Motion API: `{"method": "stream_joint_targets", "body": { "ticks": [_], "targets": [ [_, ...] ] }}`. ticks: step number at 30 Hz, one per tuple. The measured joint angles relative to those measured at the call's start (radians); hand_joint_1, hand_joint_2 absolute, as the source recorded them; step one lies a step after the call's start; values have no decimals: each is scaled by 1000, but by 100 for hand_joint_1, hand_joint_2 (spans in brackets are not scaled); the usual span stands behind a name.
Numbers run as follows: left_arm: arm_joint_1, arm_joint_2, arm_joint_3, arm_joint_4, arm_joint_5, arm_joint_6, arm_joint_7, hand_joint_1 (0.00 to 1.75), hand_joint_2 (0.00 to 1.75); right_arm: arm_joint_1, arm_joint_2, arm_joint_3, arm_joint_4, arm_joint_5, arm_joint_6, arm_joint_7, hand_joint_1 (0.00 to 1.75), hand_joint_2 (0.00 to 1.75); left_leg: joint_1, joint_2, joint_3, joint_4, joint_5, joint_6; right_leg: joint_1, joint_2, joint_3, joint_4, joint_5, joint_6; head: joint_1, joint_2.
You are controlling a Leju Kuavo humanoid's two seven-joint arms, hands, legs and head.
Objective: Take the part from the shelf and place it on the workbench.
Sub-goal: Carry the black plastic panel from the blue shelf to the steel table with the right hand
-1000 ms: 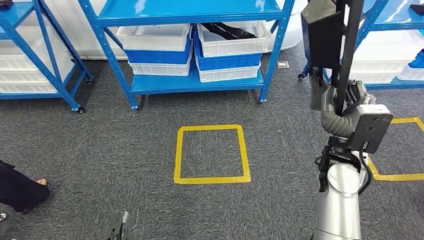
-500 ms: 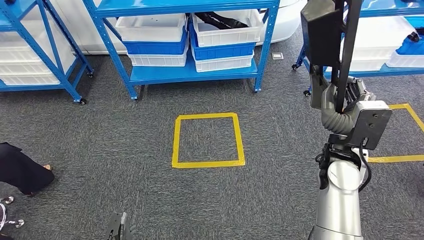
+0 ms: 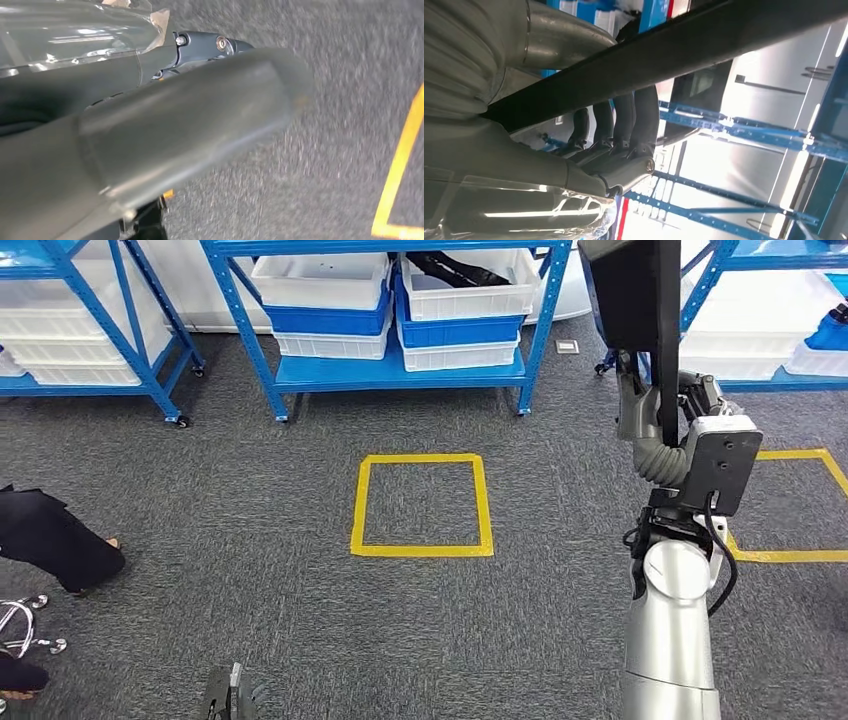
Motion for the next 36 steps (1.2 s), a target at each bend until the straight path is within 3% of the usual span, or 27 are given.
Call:
{"method": "stream_joint_targets", "body": {
  "ticks": [2, 4, 6, 7, 9, 10, 12, 15, 17, 20, 21, 22, 23, 26, 27, 29, 30, 32, 34, 36],
  "targets": [
    [1, -2, 1, 0, 0, 0, 0, 0, 0, -5, 0, 1, 2, 0, 0, 0, 175, 175, 8, -11, -2, -21, 24, 4, -1, 16, -29, 59, -37, 1, 2, 0],
    [2, -4, 2, 0, 1, -1, -1, 0, 0, -8, 0, 2, 9, 1, 0, 0, 175, 175, 9, -24, -17, -22, 38, 5, -9, 35, -79, 182, -99, 0, 3, 0],
    [4, -7, 8, 0, 2, -3, -2, 0, 0, -11, 0, 3, 20, 1, 0, 0, 175, 175, 12, -39, -31, -20, 47, -1, -18, 38, -103, 257, -124, 12, 3, 0],
    [5, -8, 12, 1, 2, -3, -3, 0, 0, -14, 0, 4, 25, 2, 0, 0, 175, 175, 15, -47, -37, -16, 50, -6, -23, 39, -88, 241, -115, 23, 3, 0],
    [6, -8, 20, 1, 2, -4, -3, 0, 0, -28, 0, 7, 34, 4, 0, 0, 175, 175, 21, -62, -53, 0, 52, -16, -36, 50, -18, 119, -77, 49, 3, 0],
    [6, -8, 22, 1, 2, -4, -3, 0, 0, -36, 0, 8, 38, 5, 0, 0, 175, 175, 22, -69, -63, 12, 51, -23, -39, 60, 14, 62, -62, 54, 4, 0],
    [7, -6, 25, 1, 3, -5, -5, 0, 0, -47, 2, 12, 45, 7, 0, 0, 175, 175, 21, -81, -83, 28, 54, -36, -39, 73, 36, 16, -55, 47, 3, 0],
    [15, -4, 32, 2, 11, -11, -6, 0, 0, -51, 7, 17, 56, 12, -4, -3, 175, 175, 24, -86, -98, 34, 59, -52, -37, 59, 26, 22, -44, 26, 1, 0],
    [19, -3, 39, 2, 16, -16, -7, 0, 0, -54, 12, 20, 63, 15, -9, -6, 175, 175, 25, -65, -122, 87, 21, -60, -39, 47, 22, 21, -38, 12, -3, 0],
    [21, -2, 46, 2, 20, -18, -8, 0, 0, -53, 13, 21, 72, 17, -14, -6, 175, 175, 26, -40, -200, 275, -76, -67, -30, 27, 14, 21, -33, -1, -6, 0],
    [22, -2, 47, 2, 20, -18, -8, 0, 0, -53, 13, 21, 76, 17, -15, -6, 175, 175, 26, -38, -215, 312, -89, -66, -28, 19, 11, 21, -31, -4, -6, 0],
    [24, -2, 49, 2, 20, -19, -8, 0, 0, -52, 13, 21, 79, 17, -15, -6, 175, 175, 25, -36, -209, 313, -83, -64, -25, 11, 9, 21, -30, -5, -6, 0],
    [25, -2, 50, 2, 20, -19, -8, 0, 0, -52, 14, 21, 82, 18, -16, -6, 175, 175, 25, -33, -183, 274, -62, -59, -24, 4, 8, 21, -30, -6, -6, 0],
    [23, 1, 52, 2, 20, -23, -8, 0, 0, -57, 13, 19, 84, 23, -18, -1, 175, 175, 10, 14, -66, 83, -2, -36, -15, -20, 8, 22, -29, -6, -6, 0],
    [23, 2, 52, 2, 17, -25, -7, 0, 0, -59, 13, 17, 84, 25, -19, 6, 175, 175, 5, 24, -49, 51, 3, -31, -13, -29, 8, 22, -29, -5, -5, 0],
    [24, 3, 53, 2, 12, -25, -3, 0, 0, -63, 11, 10, 82, 28, -16, 25, 175, 175, -1, 14, -51, 40, 5, -25, -10, -47, 8, 20, -27, 0, -5, 0],
    [26, 4, 53, 2, 7, -24, 0, 0, 0, -65, 10, 6, 79, 31, -13, 35, 175, 175, 0, 5, -51, 35, 11, -21, -11, -46, 6, 22, -30, 4, -5, 0],
    [27, 3, 53, 2, 1, -21, 6, 0, 0, -80, 3, -5, 68, 44, -5, 57, 175, 175, 5, -12, -51, 23, 24, -10, -12, -11, -15, 63, -56, 7, -4, 0],
    [25, 2, 54, 3, -5, -16, 12, 0, 0, -109, -12, -17, 59, 60, 8, 87, 175, 175, 8, -30, -54, 19, 32, -2, -15, 31, -67, 178, -110, 1, -3, 0],
    [24, 1, 54, 3, -8, -13, 16, 0, 0, -155, -26, -25, 56, 83, 28, 129, 175, 175, 8, -51, -57, 19, 34, 0, -16, 40, -117, 287, -146, 3, -2, 0]
  ]
}}
